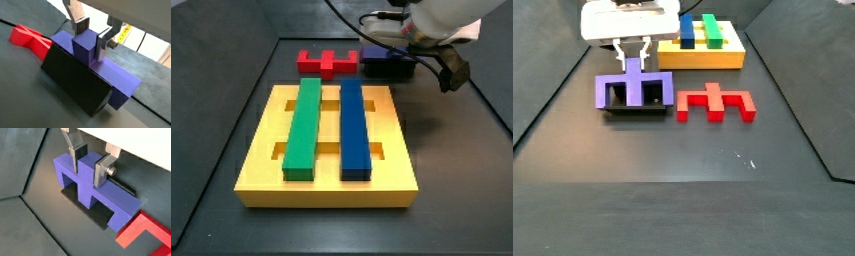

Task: Pick up the purple object. Move up. Place the purple object on the fixture. Regrasp the purple object. Move to above the board. Insert the purple object.
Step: Regrasp the purple object, then move to above the board.

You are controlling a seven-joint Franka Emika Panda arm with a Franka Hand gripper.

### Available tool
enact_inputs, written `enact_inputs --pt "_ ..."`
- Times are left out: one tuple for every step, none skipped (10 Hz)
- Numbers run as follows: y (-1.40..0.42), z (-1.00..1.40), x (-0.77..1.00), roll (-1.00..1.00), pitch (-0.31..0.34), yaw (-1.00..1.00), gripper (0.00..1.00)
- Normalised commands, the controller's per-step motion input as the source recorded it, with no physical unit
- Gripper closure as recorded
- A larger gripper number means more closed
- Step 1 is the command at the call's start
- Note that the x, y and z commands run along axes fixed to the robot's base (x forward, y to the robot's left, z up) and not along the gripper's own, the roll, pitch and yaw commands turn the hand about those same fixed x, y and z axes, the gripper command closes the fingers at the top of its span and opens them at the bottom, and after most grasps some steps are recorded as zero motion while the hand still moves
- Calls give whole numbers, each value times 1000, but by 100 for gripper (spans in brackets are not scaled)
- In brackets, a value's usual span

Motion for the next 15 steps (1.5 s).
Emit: enact_inputs --pt "0 0 0 0 0 0 100" --pt "0 0 0 0 0 0 100" --pt "0 0 0 0 0 0 100" --pt "0 0 0 0 0 0 100" --pt "0 0 0 0 0 0 100" --pt "0 0 0 0 0 0 100" --pt "0 0 0 0 0 0 100" --pt "0 0 0 0 0 0 100" --pt "0 0 0 0 0 0 100" --pt "0 0 0 0 0 0 100" --pt "0 0 0 0 0 0 100" --pt "0 0 0 0 0 0 100" --pt "0 0 0 0 0 0 100" --pt "0 1400 0 0 0 0 100" --pt "17 1400 -40 -70 122 10 100"
